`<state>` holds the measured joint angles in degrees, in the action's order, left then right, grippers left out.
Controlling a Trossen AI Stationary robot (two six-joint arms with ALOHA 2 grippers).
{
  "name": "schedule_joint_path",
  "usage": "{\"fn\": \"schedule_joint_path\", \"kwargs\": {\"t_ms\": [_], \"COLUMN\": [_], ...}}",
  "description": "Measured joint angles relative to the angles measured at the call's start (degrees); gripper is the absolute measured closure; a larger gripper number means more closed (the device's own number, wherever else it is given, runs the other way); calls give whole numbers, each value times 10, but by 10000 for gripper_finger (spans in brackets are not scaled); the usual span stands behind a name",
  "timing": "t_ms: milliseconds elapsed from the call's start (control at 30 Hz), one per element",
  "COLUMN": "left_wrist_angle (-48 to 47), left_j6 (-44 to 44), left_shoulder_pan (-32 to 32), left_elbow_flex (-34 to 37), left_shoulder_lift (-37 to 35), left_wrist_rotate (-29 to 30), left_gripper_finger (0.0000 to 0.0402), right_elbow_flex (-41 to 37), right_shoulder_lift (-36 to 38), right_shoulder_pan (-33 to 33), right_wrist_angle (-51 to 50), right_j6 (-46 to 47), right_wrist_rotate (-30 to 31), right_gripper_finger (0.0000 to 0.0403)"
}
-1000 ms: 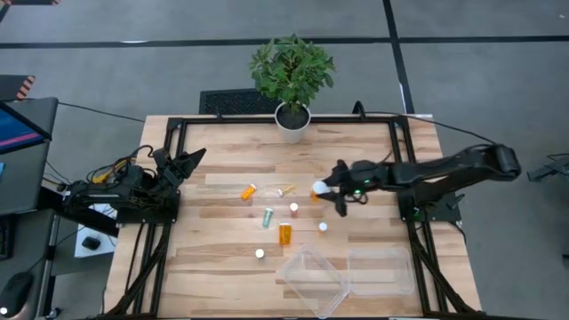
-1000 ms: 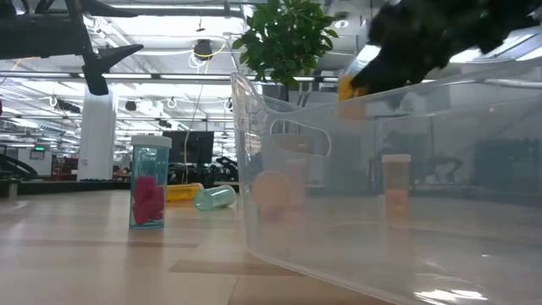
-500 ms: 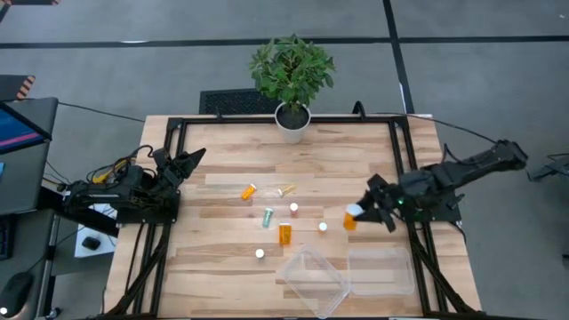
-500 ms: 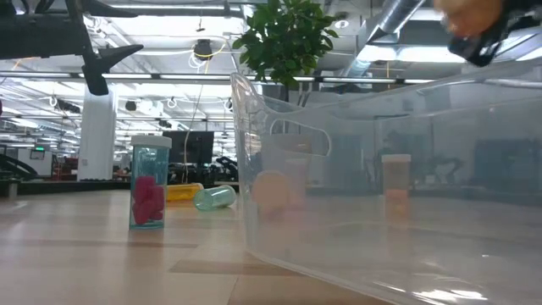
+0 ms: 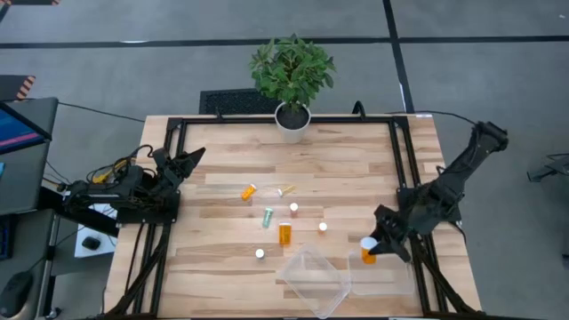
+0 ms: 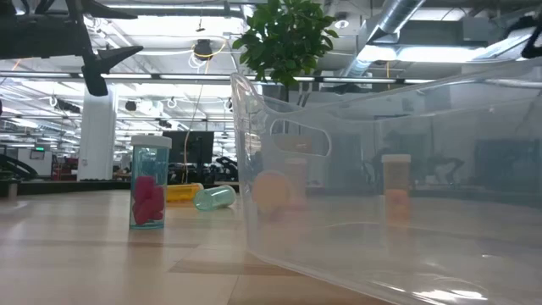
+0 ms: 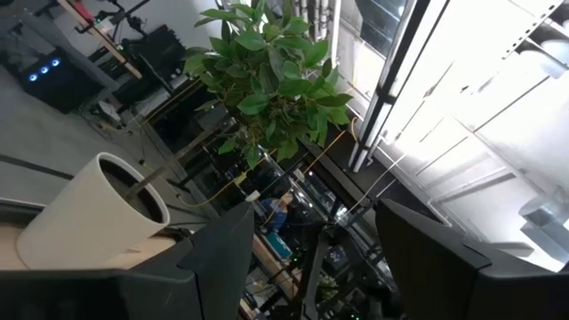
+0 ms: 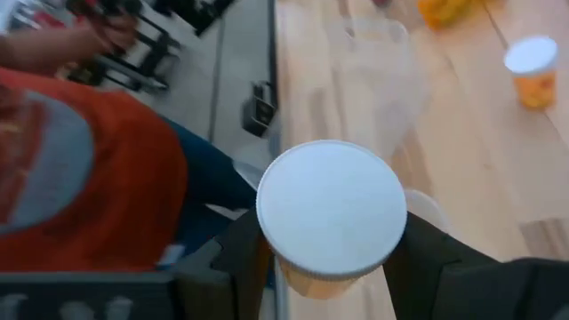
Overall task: Pick and place medicine bottles into bin by pill shape (circle, oval)
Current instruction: Put the top big orange pill bottle into the right transparent bin
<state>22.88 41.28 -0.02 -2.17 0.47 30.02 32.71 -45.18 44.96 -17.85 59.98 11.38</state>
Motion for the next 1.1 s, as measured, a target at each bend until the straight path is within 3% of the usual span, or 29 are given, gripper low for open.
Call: {"fn": "schedule_joint_path", "kwargs": {"t_ms": [433, 700, 1100], "left_wrist_angle": [-14, -16, -17], "left_j6": [0, 0, 0], "left_shoulder_pan": [0, 0, 0], "left_elbow_flex": [0, 0, 0], "left_shoulder_lift": [0, 0, 0], "left_wrist_rotate": [7, 23, 39], "left_gripper_finger": [171, 171, 171], "right_elbow_flex": [0, 0, 0], "right_shoulder_lift": [-136, -185, -272], "right_shoulder_pan": [54, 98, 140], "right_wrist_angle": [4, 8, 85], "right_j6": [-72, -95, -120], "right_wrist_rotate": [49, 130, 149], "right_gripper_finger": [208, 200, 200]}}
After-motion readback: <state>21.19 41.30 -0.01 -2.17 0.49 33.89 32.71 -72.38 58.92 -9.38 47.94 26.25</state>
